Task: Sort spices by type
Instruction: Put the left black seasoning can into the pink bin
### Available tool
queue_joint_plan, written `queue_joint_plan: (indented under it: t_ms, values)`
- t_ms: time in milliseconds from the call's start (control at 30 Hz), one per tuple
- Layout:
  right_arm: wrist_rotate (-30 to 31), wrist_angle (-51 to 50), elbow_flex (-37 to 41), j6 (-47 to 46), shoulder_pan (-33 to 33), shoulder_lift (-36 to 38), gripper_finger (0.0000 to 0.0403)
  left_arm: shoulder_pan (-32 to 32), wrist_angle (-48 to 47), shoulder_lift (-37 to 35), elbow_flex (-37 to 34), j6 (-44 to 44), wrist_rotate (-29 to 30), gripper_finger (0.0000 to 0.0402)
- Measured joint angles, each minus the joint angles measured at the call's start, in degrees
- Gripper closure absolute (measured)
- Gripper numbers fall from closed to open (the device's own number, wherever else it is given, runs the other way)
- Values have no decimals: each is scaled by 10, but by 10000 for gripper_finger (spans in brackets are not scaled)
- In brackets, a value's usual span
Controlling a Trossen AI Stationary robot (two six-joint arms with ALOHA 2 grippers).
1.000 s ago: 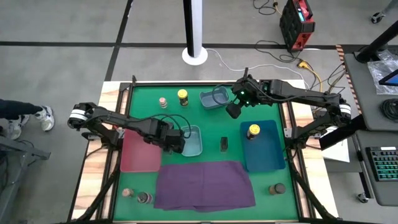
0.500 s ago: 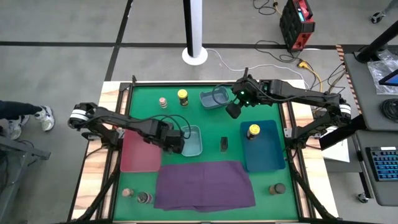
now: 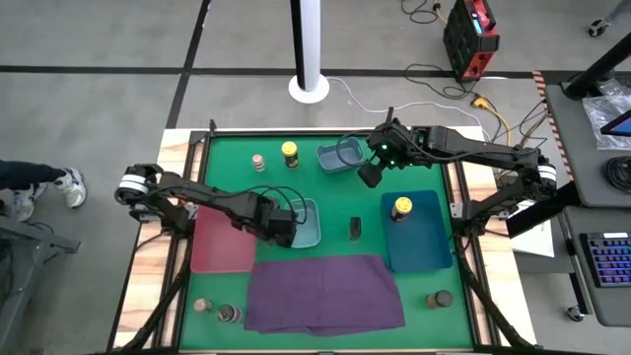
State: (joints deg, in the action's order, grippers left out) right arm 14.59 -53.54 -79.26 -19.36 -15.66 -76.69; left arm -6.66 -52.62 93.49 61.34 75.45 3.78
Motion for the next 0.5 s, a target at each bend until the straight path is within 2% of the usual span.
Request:
queue_joint_plan:
  t_ms: [67, 233, 500]
  values:
    - [0, 0, 0, 1, 0, 0, 74, 0, 0, 0, 0, -2, -2, 299]
    - [0, 0, 0, 1, 0, 0, 75, -1, -29, -9, 32, -22, -13, 299]
    - [-10, 2, 0, -18, -3, 0, 67, -3, -214, -65, 159, -47, -12, 299]
